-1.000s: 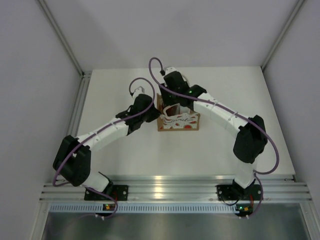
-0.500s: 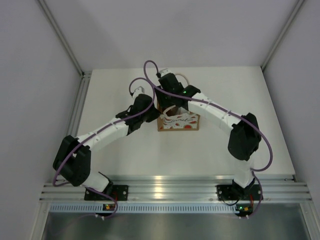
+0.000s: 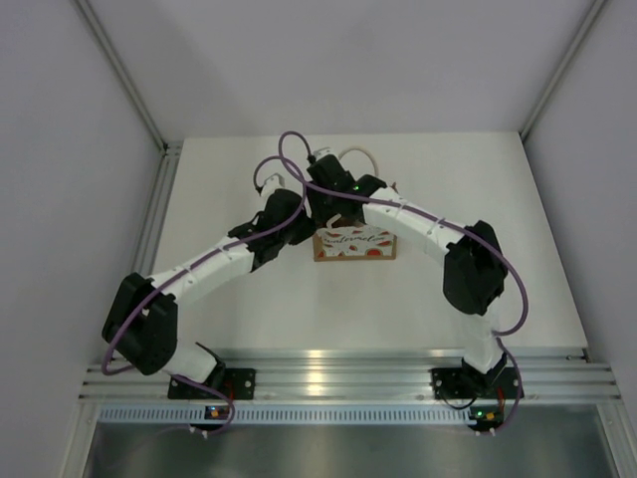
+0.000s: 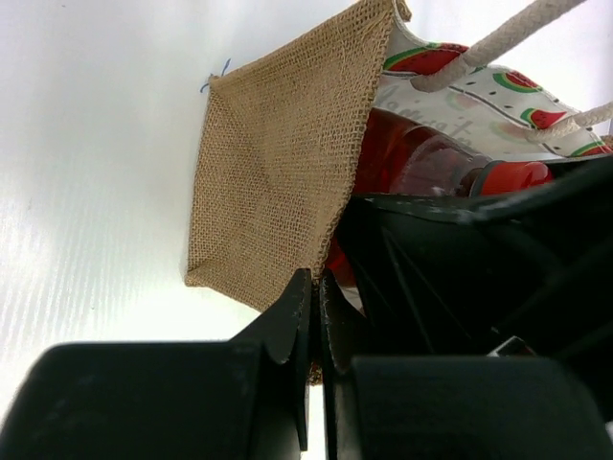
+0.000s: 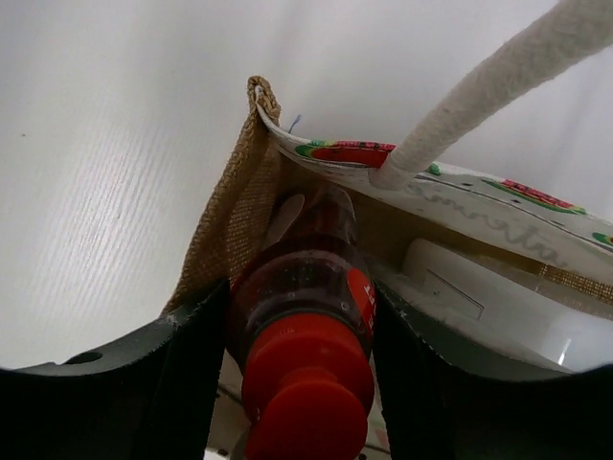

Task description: Take the personal care products out of the canvas bag

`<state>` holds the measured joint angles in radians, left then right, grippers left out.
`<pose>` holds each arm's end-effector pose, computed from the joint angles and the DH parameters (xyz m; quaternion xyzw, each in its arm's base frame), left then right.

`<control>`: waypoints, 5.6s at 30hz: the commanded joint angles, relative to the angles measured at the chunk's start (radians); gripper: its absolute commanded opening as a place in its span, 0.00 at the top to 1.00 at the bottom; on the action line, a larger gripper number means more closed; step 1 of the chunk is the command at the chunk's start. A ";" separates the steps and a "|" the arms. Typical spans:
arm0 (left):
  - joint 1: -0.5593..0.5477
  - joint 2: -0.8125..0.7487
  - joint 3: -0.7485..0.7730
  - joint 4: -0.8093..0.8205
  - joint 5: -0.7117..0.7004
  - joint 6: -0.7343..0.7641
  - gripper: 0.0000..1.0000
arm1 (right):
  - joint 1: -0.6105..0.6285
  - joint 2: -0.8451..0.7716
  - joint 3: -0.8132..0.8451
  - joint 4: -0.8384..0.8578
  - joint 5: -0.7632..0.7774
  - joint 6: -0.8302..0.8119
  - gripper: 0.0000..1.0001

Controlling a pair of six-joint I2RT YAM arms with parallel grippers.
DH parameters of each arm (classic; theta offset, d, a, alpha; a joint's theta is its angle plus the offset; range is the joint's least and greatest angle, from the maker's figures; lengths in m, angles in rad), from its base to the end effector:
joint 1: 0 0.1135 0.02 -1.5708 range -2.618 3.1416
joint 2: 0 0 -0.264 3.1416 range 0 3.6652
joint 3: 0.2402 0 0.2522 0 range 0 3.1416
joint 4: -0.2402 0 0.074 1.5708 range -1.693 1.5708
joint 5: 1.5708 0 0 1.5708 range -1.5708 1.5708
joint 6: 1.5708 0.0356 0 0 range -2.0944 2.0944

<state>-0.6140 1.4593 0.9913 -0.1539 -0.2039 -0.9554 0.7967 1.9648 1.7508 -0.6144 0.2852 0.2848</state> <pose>0.2696 -0.1812 0.2555 -0.1961 0.8642 -0.2571 0.3856 0.3194 0.3123 0.2842 -0.1837 0.9054 0.0713 0.3760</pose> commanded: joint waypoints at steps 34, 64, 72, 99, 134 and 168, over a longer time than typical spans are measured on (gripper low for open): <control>0.000 -0.011 -0.031 -0.082 -0.032 -0.005 1.00 | 0.013 -0.125 0.187 -0.071 0.118 -0.081 1.00; 0.000 -0.001 -0.026 -0.085 -0.034 0.009 1.00 | 0.012 -0.236 0.363 -0.091 0.149 -0.210 1.00; 0.000 -0.007 -0.028 -0.084 -0.032 0.009 1.00 | 0.010 -0.251 0.415 -0.090 0.198 -0.234 1.00; 0.000 -0.016 -0.034 -0.082 -0.037 0.023 1.00 | -0.445 -0.636 -0.217 0.091 0.151 -0.165 1.00; 0.000 -0.043 -0.045 -0.085 -0.011 0.046 0.95 | -0.430 -0.739 -0.568 0.266 -0.071 -0.090 0.01; 0.000 -0.024 -0.014 -0.082 0.011 0.061 1.00 | -0.071 -0.121 0.032 -0.104 -0.028 0.002 0.51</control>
<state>-0.6170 1.4353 0.9714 -0.1616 -0.1909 -0.9173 0.7010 1.8290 1.7279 -0.6861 0.2371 0.2760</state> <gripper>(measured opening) 0.070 0.502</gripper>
